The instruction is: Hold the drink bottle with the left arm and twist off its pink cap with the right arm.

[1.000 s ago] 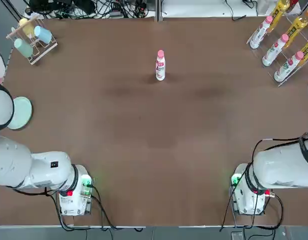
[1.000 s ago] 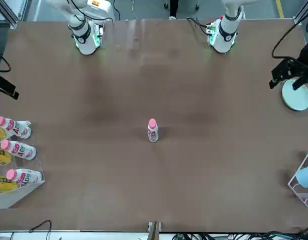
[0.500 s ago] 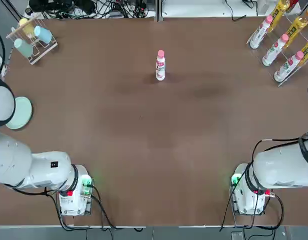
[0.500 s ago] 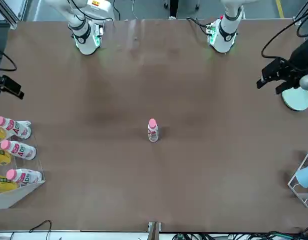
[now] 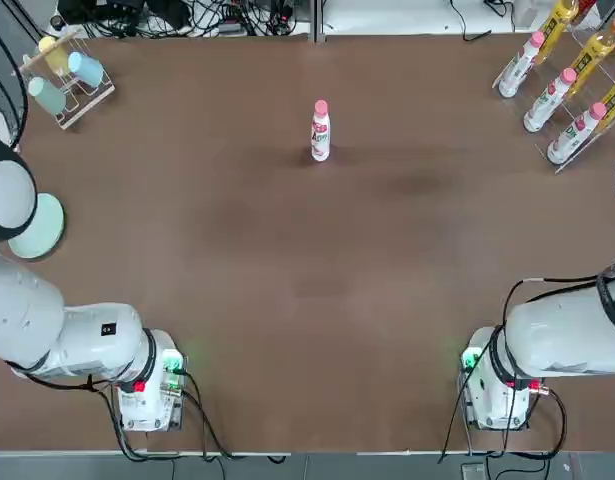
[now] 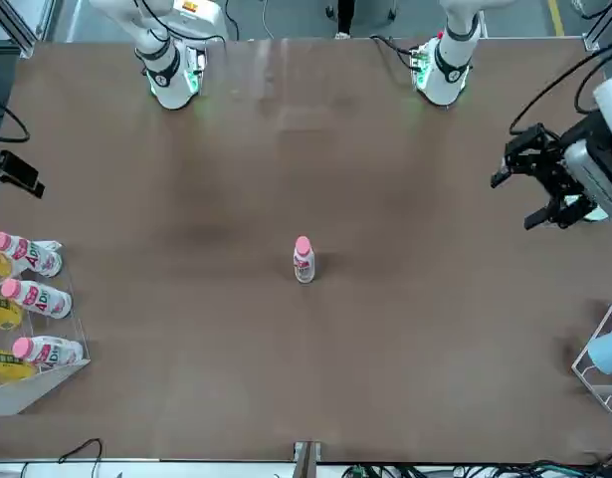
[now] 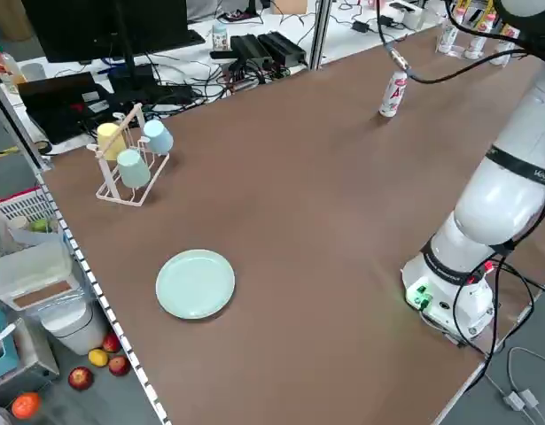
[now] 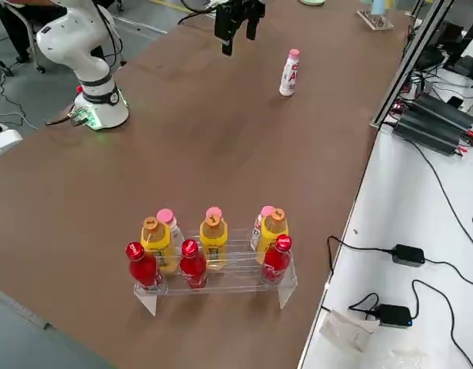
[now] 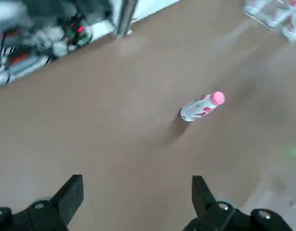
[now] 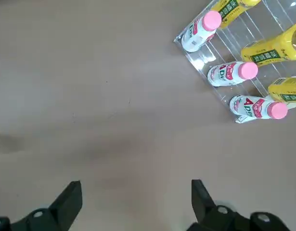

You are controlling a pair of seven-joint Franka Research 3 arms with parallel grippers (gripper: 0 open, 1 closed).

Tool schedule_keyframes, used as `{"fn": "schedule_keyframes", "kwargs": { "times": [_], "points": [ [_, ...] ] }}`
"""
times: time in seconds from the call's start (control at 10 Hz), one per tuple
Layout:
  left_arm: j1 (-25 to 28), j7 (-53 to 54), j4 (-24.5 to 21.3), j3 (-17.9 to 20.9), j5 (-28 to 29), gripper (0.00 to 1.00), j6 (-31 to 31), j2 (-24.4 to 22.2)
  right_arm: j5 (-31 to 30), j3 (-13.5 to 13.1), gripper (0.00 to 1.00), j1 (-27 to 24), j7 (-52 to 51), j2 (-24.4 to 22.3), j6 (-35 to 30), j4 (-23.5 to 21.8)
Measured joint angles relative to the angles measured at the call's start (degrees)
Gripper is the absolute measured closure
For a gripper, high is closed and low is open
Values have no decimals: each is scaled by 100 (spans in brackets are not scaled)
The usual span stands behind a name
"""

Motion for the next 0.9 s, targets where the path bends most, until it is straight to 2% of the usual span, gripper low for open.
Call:
{"fn": "schedule_keyframes", "kwargs": {
  "times": [0.3, 0.7, 0.9],
  "points": [
    [0, 1516, -326, -42, -605, 0, 540, 184, 0, 0, 0, 0, 0, 0, -1, 0],
    [1, 2700, -874, -163, -1195, 0, 1112, 206, 3, 24, 0, 16, -2, 0, -4, 0],
    [-1, 3032, -1412, -373, -1519, 0, 1637, 10, 7, 51, 0, 48, -2, 0, -4, 0]
  ]
}}
